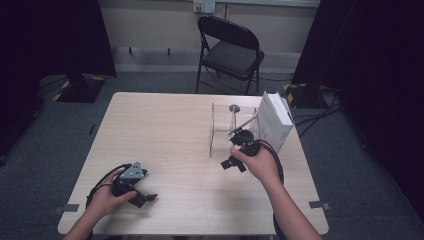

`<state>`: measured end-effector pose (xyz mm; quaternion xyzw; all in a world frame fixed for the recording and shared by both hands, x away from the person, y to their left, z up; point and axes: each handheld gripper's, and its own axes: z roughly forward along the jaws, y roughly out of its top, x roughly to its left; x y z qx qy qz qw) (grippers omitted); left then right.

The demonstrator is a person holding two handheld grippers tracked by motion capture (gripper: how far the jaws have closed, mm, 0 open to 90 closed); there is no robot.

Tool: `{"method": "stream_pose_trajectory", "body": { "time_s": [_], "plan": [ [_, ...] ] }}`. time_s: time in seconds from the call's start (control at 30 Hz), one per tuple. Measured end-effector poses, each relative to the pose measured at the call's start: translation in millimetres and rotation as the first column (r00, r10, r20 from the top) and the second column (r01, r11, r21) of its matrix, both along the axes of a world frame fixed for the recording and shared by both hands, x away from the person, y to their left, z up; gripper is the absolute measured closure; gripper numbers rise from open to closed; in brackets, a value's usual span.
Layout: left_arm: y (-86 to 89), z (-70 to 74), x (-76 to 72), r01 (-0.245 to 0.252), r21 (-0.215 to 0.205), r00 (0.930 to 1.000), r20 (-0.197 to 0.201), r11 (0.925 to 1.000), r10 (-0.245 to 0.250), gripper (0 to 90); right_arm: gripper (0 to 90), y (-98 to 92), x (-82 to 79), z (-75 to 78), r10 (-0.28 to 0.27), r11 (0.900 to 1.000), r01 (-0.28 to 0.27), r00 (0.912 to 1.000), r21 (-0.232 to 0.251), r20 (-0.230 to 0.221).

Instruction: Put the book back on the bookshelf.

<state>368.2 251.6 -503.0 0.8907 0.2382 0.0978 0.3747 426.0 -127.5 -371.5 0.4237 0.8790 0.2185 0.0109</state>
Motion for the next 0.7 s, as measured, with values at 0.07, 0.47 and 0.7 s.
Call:
{"method": "stream_pose_trajectory", "body": {
  "time_s": [0.07,0.47,0.7],
  "plan": [
    [0.0,0.0,0.1,0.0,0.0,1.0,0.0,1.0,0.0,0.0,25.3,1.7,-0.2,-1.2,0.008,1.0,-0.008,1.0,0.003,0.001],
    [-0.3,-0.1,0.2,0.001,-0.001,1.0,-0.003,1.0,-0.001,0.0,25.3,13.7,-3.3,-4.9,0.037,0.999,-0.037,0.9993,0.012,0.003],
    [-0.2,-0.3,0.3,0.003,-0.005,1.0,-0.006,1.0,-0.003,0.0,25.2,21.3,-4.9,-13.2,0.052,0.998,-0.052,0.9986,0.019,-0.003]
  ]
}}
